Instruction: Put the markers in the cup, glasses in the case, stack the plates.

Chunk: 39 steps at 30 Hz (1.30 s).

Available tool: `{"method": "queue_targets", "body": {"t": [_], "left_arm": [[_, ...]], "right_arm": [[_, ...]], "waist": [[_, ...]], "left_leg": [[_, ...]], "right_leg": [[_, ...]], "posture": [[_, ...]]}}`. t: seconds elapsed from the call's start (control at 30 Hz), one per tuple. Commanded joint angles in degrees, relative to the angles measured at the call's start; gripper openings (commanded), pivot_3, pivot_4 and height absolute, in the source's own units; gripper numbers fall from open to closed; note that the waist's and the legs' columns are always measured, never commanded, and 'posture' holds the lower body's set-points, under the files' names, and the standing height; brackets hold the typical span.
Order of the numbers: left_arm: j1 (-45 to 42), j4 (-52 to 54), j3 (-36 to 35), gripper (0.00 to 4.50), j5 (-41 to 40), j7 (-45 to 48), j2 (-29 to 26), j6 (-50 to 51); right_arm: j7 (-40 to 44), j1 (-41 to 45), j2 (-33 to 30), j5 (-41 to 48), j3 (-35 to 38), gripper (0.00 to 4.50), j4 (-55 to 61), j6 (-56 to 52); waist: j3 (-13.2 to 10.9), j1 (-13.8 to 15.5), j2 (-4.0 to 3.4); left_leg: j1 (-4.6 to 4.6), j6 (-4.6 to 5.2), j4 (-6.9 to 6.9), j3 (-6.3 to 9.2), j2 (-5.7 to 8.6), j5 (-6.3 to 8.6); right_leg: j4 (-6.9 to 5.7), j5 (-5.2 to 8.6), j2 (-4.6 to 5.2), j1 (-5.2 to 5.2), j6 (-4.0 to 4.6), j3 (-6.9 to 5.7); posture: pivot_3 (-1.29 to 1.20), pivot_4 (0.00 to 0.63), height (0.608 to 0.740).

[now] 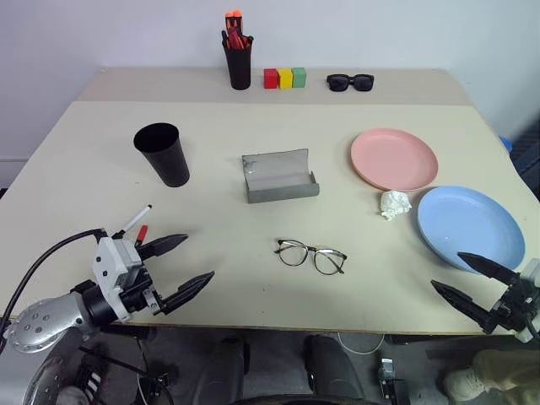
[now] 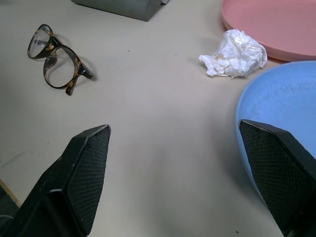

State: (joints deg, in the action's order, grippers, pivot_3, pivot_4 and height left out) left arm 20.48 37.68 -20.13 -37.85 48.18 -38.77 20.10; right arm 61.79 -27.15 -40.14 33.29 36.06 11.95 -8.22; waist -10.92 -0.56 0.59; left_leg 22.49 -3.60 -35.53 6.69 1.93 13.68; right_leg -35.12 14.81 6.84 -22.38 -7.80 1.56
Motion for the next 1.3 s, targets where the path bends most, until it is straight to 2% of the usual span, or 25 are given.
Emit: {"method": "queue_targets", "body": {"t": [0.03,0.4,0.73,1.03,1.13,1.3], "left_arm": [[-0.68,2.87,-1.6,4.5,-1.69,-1.73,-1.08,1.88],[-2.97,6.61,-0.14,4.5,-4.01,-6.58,-0.99,6.5],[1.67,5.5,1.06,4.5,-0.38,-4.75,1.84,1.79],[0.19,1.67,4.38,4.5,3.93,-4.86,4.26,-1.81],[-1.69,-0.49,5.23,4.5,8.88,-9.38,5.28,-2.02],[-4.09,0.55,5.6,4.5,9.7,-18.34,9.93,1.8]], "right_arm": [[0.14,0.5,0.52,-0.26,-0.36,4.22,-0.38,1.3],[-1.57,0.87,2.28,-0.59,-1.99,4.22,0.16,1.79],[-1.92,4.12,1.05,-0.53,-2.98,4.22,0.28,1.0],[-4.22,6.93,0.48,-2.85,-5.08,4.22,2.38,1.29],[-1.49,10.73,0.62,-2.22,-7.95,4.22,1.31,3.52],[8.78,19.58,0.08,2.28,-16.95,4.22,1.74,2.83]], "waist": [[0.0,0.0,0.0],[0.01,-0.07,-0.02],[0.0,-0.01,-0.01],[0.01,0.05,-0.01],[0.04,-0.18,-0.06],[0.02,-0.15,-0.03]], "left_leg": [[0.0,0.0,0.0,0.0,0.0,0.0],[-0.02,0.0,0.0,0.0,0.01,0.0],[-0.01,0.0,-0.06,-0.01,0.01,0.0],[0.02,0.0,-0.08,0.0,0.02,0.0],[-0.04,0.01,-0.07,-0.01,0.02,0.0],[-0.06,0.02,-0.1,0.02,0.01,-0.01]], "right_leg": [[0.0,0.0,0.0,0.0,0.0,0.0],[-0.03,-0.01,0.0,0.0,0.01,0.0],[-0.02,0.0,0.0,0.02,0.01,0.0],[-0.02,-0.01,0.0,0.02,0.02,0.0],[-0.05,-0.02,-0.01,0.03,0.02,0.0],[-0.11,-0.04,-0.03,0.07,-0.02,0.0]], "posture": [[0.0,0.15,0.74],[0.0,0.15,0.74],[0.0,0.15,0.74],[0.0,0.15,0.74],[0.0,0.15,0.74],[0.0,0.15,0.74]]}}
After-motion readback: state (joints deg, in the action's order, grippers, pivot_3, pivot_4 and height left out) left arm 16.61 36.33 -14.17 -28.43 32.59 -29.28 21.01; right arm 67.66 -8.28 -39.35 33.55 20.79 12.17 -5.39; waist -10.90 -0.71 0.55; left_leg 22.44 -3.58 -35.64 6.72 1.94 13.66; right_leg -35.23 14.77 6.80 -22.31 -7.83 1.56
